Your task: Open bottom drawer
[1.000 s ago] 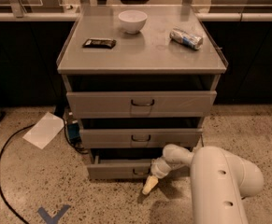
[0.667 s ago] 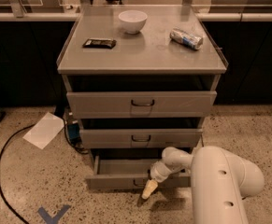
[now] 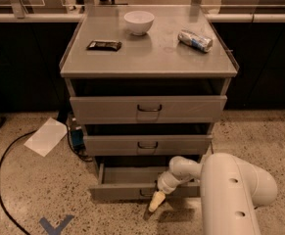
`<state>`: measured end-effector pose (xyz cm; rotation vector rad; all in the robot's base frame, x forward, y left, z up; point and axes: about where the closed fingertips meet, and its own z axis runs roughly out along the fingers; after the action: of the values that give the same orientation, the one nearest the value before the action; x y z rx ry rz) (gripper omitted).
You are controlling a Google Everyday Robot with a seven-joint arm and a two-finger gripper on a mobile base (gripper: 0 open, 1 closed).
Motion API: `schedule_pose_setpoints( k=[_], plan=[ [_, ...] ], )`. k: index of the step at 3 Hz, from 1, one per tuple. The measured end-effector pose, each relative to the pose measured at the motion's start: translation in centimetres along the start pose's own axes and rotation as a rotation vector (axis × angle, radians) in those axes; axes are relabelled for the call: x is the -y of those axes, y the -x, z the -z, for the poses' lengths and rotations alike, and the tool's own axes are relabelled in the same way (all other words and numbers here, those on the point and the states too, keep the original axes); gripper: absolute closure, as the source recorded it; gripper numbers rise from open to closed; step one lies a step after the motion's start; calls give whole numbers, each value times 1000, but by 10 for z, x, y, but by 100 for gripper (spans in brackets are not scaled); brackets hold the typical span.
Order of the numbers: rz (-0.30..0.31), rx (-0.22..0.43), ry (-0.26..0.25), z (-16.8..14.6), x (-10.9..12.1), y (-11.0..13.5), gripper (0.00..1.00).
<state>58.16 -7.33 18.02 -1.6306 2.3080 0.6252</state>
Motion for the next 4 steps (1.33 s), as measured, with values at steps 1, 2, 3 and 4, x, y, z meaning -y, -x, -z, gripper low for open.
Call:
schedule_pose_setpoints(
  k=[1, 2, 3, 4],
  plan=[
    [-33, -21, 57, -2, -32, -16, 0],
    [-62, -33, 125, 2, -69, -29, 0],
    [-62, -33, 125, 2, -69, -29, 0],
    [-69, -59, 148, -6, -84, -36, 0]
  ],
)
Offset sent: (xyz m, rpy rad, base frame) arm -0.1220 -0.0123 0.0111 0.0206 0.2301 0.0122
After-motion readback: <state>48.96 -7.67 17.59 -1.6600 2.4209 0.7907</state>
